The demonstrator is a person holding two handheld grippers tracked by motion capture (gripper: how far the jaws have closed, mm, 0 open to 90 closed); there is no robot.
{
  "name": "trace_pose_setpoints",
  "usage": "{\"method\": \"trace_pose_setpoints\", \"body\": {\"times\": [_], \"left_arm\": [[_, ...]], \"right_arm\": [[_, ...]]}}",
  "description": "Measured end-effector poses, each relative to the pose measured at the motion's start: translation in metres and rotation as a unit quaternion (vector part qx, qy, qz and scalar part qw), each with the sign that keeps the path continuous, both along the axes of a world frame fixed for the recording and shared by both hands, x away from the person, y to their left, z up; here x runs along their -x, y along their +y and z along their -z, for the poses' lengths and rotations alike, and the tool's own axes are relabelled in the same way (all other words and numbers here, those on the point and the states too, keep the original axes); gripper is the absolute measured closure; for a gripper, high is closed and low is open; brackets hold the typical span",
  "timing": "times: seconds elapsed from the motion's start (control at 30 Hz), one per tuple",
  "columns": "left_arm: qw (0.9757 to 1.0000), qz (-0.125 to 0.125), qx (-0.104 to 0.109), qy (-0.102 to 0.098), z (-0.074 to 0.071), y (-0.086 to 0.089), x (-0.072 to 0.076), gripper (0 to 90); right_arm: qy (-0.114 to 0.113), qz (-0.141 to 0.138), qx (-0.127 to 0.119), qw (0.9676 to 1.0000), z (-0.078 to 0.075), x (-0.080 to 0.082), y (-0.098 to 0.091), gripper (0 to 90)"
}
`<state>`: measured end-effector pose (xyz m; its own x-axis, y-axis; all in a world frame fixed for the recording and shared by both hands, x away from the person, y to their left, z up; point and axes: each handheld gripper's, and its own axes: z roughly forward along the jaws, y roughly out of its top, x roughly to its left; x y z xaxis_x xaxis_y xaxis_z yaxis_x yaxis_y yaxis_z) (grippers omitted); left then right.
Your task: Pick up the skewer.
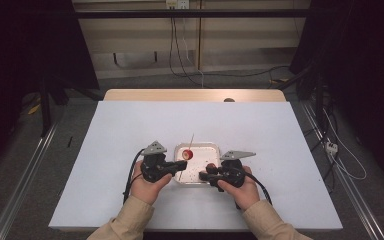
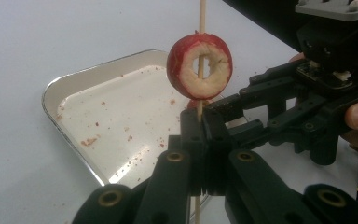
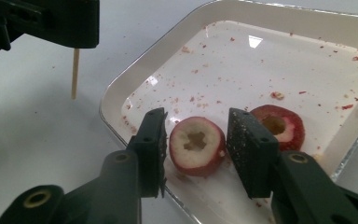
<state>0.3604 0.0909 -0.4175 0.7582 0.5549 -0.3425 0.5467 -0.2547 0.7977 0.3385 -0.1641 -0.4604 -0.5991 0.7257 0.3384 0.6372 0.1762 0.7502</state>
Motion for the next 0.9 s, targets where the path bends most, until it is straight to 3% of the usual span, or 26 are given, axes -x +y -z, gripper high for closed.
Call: {"method": "trace_pose_setpoints", "body": {"times": [0.17,0.47,0.6,0.77,0.9], "left_arm": [[1.0,-0.001,0.002,-0.001,-0.0004,0.0005,-0.0001,89.4],[1.0,0.0,0.002,0.0,-0.0006,0.0002,-0.0001,89.4],[1.0,0.0,0.003,0.0,-0.0009,0.0004,0.0001,89.3],[1.0,0.0,0.003,0.0,-0.0007,0.0001,-0.0001,89.4],[1.0,0.001,0.003,0.0,-0.001,0.0001,0.0001,89.3]], "right_arm": [[0.006,0.005,-0.011,0.9999,0.0015,-0.0021,-0.0014,60.1],[0.009,0.002,-0.01,0.9999,0.0046,-0.002,0.0024,59.9],[0.016,0.006,-0.016,0.9997,0.004,-0.0027,0.0012,50.8],[0.004,0.021,-0.023,0.9995,-0.0008,-0.0035,-0.0048,58.4],[0.007,0.016,-0.017,0.9997,0.002,-0.0046,-0.0033,58.2]]}}
